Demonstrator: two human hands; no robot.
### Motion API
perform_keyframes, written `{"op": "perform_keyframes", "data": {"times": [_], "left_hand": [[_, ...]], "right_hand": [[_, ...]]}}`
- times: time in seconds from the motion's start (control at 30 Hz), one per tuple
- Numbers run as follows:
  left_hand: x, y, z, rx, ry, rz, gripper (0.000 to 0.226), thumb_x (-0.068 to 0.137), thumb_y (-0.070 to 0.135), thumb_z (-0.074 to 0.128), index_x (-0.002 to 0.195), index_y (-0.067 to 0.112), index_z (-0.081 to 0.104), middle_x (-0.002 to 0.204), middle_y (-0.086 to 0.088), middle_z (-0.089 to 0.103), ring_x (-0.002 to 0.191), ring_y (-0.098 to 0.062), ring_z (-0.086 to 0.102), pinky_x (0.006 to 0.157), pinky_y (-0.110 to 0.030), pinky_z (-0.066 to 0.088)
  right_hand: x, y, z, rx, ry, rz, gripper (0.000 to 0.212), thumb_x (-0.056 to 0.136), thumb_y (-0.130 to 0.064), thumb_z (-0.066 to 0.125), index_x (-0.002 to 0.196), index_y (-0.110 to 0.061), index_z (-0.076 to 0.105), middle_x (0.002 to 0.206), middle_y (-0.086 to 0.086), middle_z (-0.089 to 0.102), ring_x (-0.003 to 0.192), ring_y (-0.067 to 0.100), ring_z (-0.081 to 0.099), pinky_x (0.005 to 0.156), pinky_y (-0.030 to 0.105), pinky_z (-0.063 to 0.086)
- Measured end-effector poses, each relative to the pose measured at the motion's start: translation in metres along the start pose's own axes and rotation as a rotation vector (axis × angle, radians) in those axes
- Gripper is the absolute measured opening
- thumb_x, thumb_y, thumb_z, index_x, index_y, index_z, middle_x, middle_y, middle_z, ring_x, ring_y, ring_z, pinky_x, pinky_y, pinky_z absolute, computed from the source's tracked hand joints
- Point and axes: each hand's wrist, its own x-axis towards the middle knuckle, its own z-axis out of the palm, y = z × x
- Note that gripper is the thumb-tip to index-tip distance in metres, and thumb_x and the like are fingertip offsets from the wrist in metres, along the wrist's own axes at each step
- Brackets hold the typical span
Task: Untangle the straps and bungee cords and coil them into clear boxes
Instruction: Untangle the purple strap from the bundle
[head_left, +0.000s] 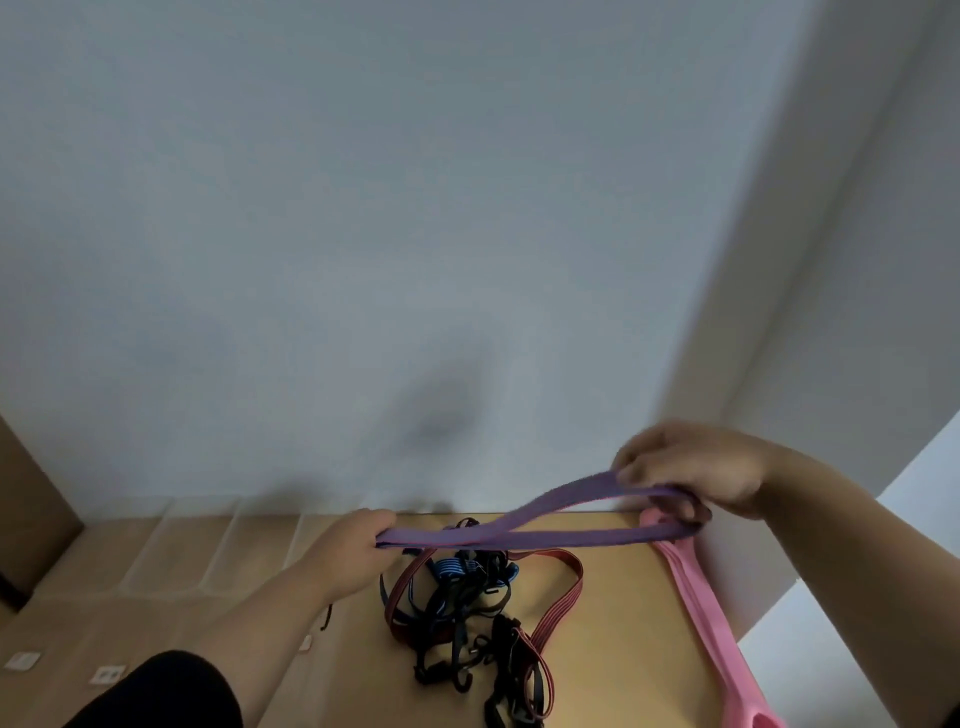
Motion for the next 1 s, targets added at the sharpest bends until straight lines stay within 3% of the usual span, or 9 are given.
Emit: {"op": "perform_keyframes", "data": {"times": [0.1, 0.2, 0.27, 0.37, 0.53, 0.63, 0.7, 0.83, 1.0], "left_hand": [[0.001, -0.002, -0.008, 0.045, 0.007, 0.009, 0.033, 0.088, 0.024, 0.067, 0.065, 0.029, 0.044, 0.064, 0.007, 0.048, 0.058, -0.004, 0.042, 0.052, -0.023, 0.026], [0.000, -0.008, -0.012, 0.044, 0.001, 0.004, 0.034, 0.086, 0.017, 0.067, 0.065, 0.025, 0.042, 0.064, 0.006, 0.047, 0.058, -0.008, 0.040, 0.054, -0.028, 0.025], [-0.003, -0.015, -0.012, 0.028, -0.008, -0.019, 0.034, 0.086, 0.015, 0.066, 0.065, 0.024, 0.042, 0.064, 0.006, 0.046, 0.058, -0.009, 0.039, 0.055, -0.030, 0.026], [-0.006, -0.018, -0.007, 0.027, -0.025, -0.016, 0.032, 0.088, 0.019, 0.065, 0.065, 0.026, 0.044, 0.062, 0.007, 0.047, 0.057, -0.007, 0.041, 0.053, -0.027, 0.027], [0.003, -0.013, -0.008, -0.006, -0.008, -0.025, 0.032, 0.091, 0.026, 0.066, 0.065, 0.024, 0.048, 0.064, 0.008, 0.049, 0.059, -0.011, 0.042, 0.055, -0.028, 0.029], [0.011, -0.008, -0.023, 0.048, -0.017, -0.007, 0.036, 0.091, 0.033, 0.068, 0.066, 0.020, 0.047, 0.065, 0.006, 0.048, 0.058, -0.009, 0.041, 0.055, -0.027, 0.029], [0.015, 0.007, -0.032, 0.097, -0.030, 0.038, 0.038, 0.090, 0.036, 0.069, 0.065, 0.020, 0.046, 0.063, 0.006, 0.047, 0.057, -0.010, 0.041, 0.055, -0.028, 0.028], [0.024, 0.060, -0.052, 0.096, 0.041, 0.159, 0.040, 0.083, 0.040, 0.069, 0.060, 0.024, 0.040, 0.057, 0.006, 0.044, 0.053, -0.009, 0.038, 0.054, -0.033, 0.026], [0.032, 0.128, -0.075, 0.163, 0.141, 0.291, 0.045, 0.084, 0.050, 0.069, 0.061, 0.023, 0.040, 0.058, 0.005, 0.047, 0.054, -0.009, 0.042, 0.053, -0.032, 0.028]], "right_hand": [[-0.002, 0.014, -0.001, -0.286, -0.055, 0.157, 0.032, 0.094, -0.040, 0.070, 0.073, -0.016, 0.073, 0.051, 0.005, 0.054, 0.045, 0.016, 0.043, 0.054, 0.025, 0.040], [-0.008, 0.034, -0.006, -0.055, 0.045, -0.008, 0.033, 0.088, -0.032, 0.071, 0.066, -0.007, 0.067, 0.059, 0.009, 0.054, 0.057, 0.019, 0.046, 0.059, 0.028, 0.038], [-0.013, 0.049, -0.010, 0.165, 0.133, -0.088, 0.028, 0.080, -0.024, 0.066, 0.056, -0.011, 0.060, 0.057, 0.011, 0.047, 0.055, 0.020, 0.043, 0.056, 0.026, 0.037], [-0.016, 0.066, -0.010, 0.224, 0.191, -0.097, 0.026, 0.074, -0.018, 0.064, 0.051, -0.015, 0.052, 0.054, 0.009, 0.040, 0.052, 0.018, 0.038, 0.053, 0.026, 0.034], [-0.017, 0.084, -0.007, -0.059, 0.074, 0.112, 0.009, 0.076, -0.030, 0.068, 0.071, -0.023, 0.068, 0.066, 0.004, 0.058, 0.056, 0.014, 0.050, 0.057, 0.025, 0.043], [-0.016, 0.105, 0.001, -0.509, -0.051, 0.263, 0.020, 0.084, -0.054, 0.070, 0.093, -0.037, 0.065, 0.083, -0.011, 0.064, 0.067, 0.002, 0.058, 0.066, 0.020, 0.045], [-0.011, 0.117, 0.015, -0.704, -0.113, 0.290, 0.025, 0.083, -0.063, 0.066, 0.091, -0.040, 0.059, 0.085, -0.013, 0.061, 0.072, 0.000, 0.055, 0.065, 0.021, 0.041], [0.001, 0.134, 0.046, -0.734, -0.122, 0.346, 0.025, 0.081, -0.050, 0.073, 0.079, -0.036, 0.052, 0.083, -0.011, 0.058, 0.071, 0.001, 0.051, 0.060, 0.020, 0.035], [0.014, 0.143, 0.073, -0.651, -0.161, 0.389, 0.025, 0.067, -0.046, 0.070, 0.072, -0.027, 0.055, 0.075, -0.003, 0.070, 0.066, 0.007, 0.061, 0.064, 0.022, 0.047]]}}
